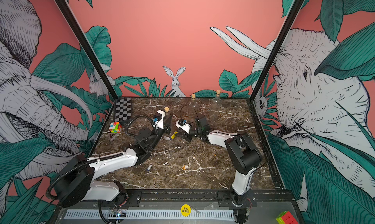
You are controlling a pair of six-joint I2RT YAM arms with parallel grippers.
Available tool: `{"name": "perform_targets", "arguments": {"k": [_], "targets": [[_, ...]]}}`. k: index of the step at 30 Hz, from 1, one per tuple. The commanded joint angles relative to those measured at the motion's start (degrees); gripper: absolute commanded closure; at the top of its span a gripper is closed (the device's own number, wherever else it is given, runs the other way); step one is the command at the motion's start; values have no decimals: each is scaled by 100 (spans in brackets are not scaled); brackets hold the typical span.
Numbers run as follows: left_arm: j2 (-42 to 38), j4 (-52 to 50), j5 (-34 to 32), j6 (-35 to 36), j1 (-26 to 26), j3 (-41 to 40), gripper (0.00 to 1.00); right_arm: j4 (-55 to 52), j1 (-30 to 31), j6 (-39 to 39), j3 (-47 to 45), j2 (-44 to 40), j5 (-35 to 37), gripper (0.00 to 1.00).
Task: Remove the label from the bottle
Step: Tear open the label from the bottle.
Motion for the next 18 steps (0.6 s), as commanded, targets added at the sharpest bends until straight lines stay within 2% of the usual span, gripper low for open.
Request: {"name": "perform_targets", "arguments": {"k": [1,6,18], "targets": [[321,-1401,58,-43,3,-304,100,187,42,74,97,59,22,89],[282,-1429,43,-139,4,-318,100,181,77,131,43,5,209,100],[45,-1793,-218,-497,1,-259,100,-161,191,96,-61,-272,591,100]]}}
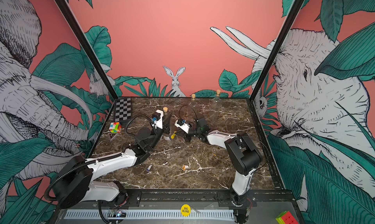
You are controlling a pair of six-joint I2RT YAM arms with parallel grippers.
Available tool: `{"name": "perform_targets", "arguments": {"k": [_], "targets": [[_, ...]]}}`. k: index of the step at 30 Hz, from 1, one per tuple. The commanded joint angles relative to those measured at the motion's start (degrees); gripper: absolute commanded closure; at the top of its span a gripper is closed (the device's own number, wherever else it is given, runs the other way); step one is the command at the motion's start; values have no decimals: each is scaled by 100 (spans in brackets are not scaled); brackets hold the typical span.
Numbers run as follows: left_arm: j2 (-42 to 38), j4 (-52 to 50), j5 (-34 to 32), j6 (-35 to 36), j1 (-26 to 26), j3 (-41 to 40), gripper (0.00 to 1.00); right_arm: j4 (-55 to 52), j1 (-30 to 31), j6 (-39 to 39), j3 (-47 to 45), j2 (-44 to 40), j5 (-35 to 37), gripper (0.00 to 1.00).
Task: Remove the label from the bottle
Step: Tear open the label from the bottle.
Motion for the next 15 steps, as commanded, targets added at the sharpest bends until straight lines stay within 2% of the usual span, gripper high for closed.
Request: {"name": "perform_targets", "arguments": {"k": [1,15], "targets": [[186,-1557,-149,-240,-20,-249,100,-110,71,-17,-98,-206,238,100],[351,-1419,-779,-512,-37,-158,100,9,115,28,-376,-220,606,100]]}}
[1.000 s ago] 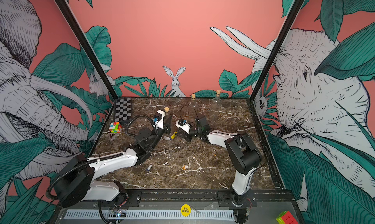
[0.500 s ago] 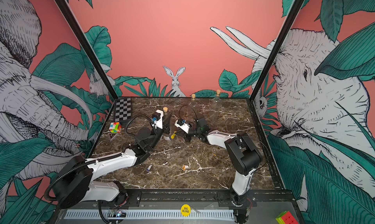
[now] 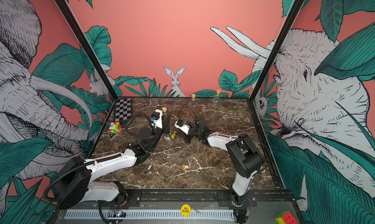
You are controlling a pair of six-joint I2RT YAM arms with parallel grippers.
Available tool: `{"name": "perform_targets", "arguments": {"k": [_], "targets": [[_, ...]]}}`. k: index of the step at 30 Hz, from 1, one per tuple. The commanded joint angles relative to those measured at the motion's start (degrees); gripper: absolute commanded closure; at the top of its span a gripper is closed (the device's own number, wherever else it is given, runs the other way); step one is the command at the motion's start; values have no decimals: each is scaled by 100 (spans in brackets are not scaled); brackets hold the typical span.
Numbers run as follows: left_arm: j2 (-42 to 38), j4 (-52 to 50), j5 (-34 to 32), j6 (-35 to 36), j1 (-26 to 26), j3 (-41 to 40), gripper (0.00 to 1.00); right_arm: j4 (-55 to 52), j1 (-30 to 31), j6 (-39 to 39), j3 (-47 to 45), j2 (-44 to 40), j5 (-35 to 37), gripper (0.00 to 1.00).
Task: Remove the label from the bottle
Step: Tear open the label from the bottle.
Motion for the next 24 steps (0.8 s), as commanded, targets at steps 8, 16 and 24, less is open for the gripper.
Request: {"name": "perform_targets", "arguments": {"k": [8,16,24], "targets": [[358,-1193,-495,-150,-27,-258,100,-139,47,214,-131,-67,342,100],[384,-1105,-714,-88,-59,-287,100,-151,47,321,-159,-40,459,100],[376,-1095,-918,-18,-102,-294,100,-153,44,324,-217,-89,517,100]]}}
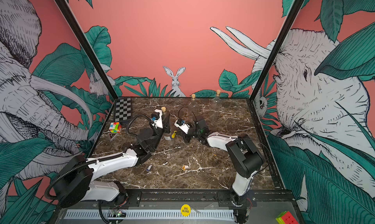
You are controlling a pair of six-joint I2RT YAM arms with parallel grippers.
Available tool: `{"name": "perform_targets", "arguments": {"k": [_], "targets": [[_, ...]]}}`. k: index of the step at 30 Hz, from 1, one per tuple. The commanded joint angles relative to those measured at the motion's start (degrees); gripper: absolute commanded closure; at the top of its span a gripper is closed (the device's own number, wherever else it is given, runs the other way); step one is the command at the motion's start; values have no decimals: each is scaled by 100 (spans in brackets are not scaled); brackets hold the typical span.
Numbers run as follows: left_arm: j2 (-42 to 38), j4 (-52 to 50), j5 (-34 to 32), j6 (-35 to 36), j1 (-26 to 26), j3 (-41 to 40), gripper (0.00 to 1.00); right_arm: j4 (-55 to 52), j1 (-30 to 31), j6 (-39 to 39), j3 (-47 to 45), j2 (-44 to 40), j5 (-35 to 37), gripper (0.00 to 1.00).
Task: Remove the label from the bottle
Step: Tear open the label from the bottle.
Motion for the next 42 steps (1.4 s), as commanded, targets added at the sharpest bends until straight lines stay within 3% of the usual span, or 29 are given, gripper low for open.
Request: {"name": "perform_targets", "arguments": {"k": [1,42], "targets": [[282,-1251,-429,-20,24,-307,100,-226,23,46,-211,-87,222,100],[334,-1537,-1011,44,-136,-137,100,-163,23,19,-529,-390,308,100]]}}
